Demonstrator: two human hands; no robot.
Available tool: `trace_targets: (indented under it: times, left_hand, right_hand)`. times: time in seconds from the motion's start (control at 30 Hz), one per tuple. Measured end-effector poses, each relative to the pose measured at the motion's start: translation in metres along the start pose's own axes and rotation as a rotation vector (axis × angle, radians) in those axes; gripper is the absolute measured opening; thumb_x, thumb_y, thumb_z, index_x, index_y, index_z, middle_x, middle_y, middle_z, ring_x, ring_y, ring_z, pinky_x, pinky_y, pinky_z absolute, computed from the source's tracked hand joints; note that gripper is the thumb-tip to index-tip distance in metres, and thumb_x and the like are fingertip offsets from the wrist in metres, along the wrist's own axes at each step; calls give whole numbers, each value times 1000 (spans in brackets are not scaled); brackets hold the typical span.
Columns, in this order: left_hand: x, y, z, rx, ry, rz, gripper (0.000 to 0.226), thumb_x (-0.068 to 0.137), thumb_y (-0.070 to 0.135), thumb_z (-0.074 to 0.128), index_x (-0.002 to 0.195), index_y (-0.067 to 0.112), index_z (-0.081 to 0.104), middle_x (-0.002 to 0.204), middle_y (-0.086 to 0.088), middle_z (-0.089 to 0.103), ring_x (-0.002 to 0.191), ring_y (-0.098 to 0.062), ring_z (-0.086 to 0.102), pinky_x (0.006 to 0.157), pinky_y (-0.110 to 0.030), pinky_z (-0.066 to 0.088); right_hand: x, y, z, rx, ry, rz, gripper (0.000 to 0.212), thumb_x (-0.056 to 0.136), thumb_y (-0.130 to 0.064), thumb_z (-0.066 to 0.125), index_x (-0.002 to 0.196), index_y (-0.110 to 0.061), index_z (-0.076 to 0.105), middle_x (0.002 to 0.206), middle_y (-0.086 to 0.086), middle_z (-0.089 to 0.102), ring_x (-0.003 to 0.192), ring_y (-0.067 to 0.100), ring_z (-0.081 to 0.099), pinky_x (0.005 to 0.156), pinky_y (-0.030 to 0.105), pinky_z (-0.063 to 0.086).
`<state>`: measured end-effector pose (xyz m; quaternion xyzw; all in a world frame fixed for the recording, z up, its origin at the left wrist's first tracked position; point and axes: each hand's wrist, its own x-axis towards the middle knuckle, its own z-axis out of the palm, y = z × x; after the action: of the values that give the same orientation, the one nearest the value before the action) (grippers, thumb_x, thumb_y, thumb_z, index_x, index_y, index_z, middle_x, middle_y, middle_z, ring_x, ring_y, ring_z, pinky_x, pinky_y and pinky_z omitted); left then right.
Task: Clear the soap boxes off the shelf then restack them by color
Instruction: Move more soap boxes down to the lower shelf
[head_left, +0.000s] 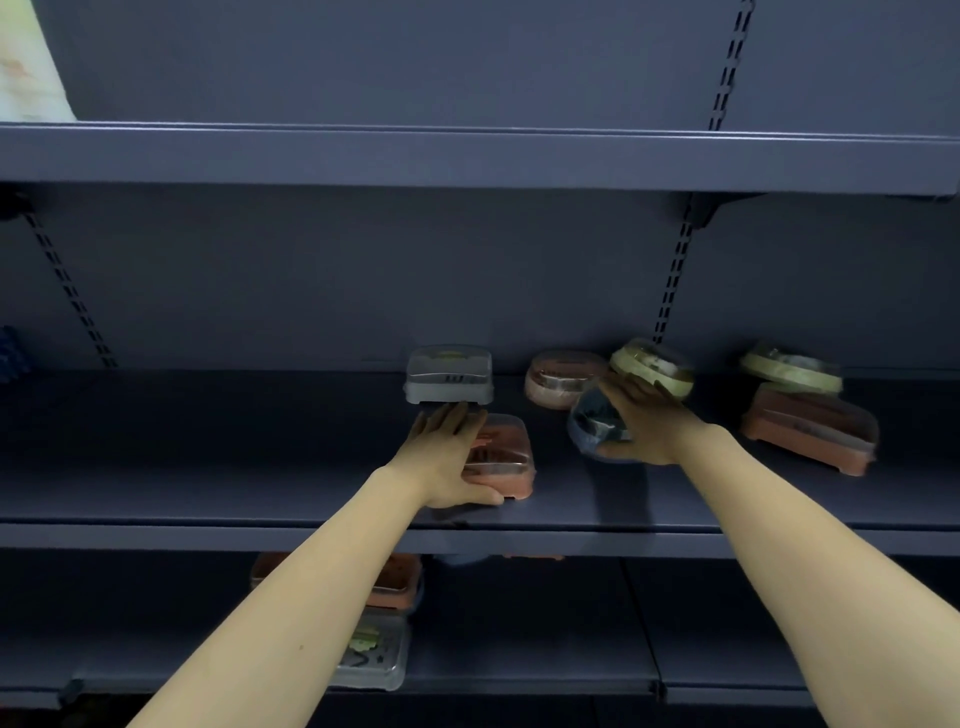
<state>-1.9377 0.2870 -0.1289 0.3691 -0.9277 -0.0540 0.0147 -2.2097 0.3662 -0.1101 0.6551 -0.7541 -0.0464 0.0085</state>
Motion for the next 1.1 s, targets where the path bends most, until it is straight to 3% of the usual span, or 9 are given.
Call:
trace_targets:
  times: [0.2,0.43,0.6,0.8,1.1]
  left_hand:
    - [-3,2,2,43,49,-14,107,69,70,62,149,22,12,153,-6,19,139,-28,21,113,-45,20]
    - [-35,13,1,11,59,-62,105,69,69,63,149,23,13,150,-5,23,136,-28,22,112,-49,18]
    - [-68,19,5,28,89,-77,106,69,70,62,149,21,14,150,-7,23,138,-26,19,113,-49,19]
    - [-111,29,10,94,157,-21,105,71,73,57,150,21,11,154,-5,17,141,-23,14,114,-43,15]
    - [-163,56,35,150,122,94,104,72,77,52,151,23,12,154,-3,18,141,-21,16,114,-37,10]
  right_hand:
    - [5,-3,11,13,-33,17,97,83,-60,56,151,-19,1,158,0,-2,145,27,0,117,43,7]
    - [-18,-20,8,36,0,40,93,72,-69,60,146,-29,21,152,5,20,133,33,30,107,41,31]
    - [-50,-42,4,-4,9,127,88,69,-73,57,141,-36,23,149,3,27,131,34,24,104,46,20]
    - [-95,-66,10,82,64,110,88,70,-69,61,142,-41,21,148,9,23,137,38,16,104,70,4]
    - [-169,-80,39,69,195,26,87,72,-68,61,145,-42,18,153,5,15,141,28,9,110,56,19]
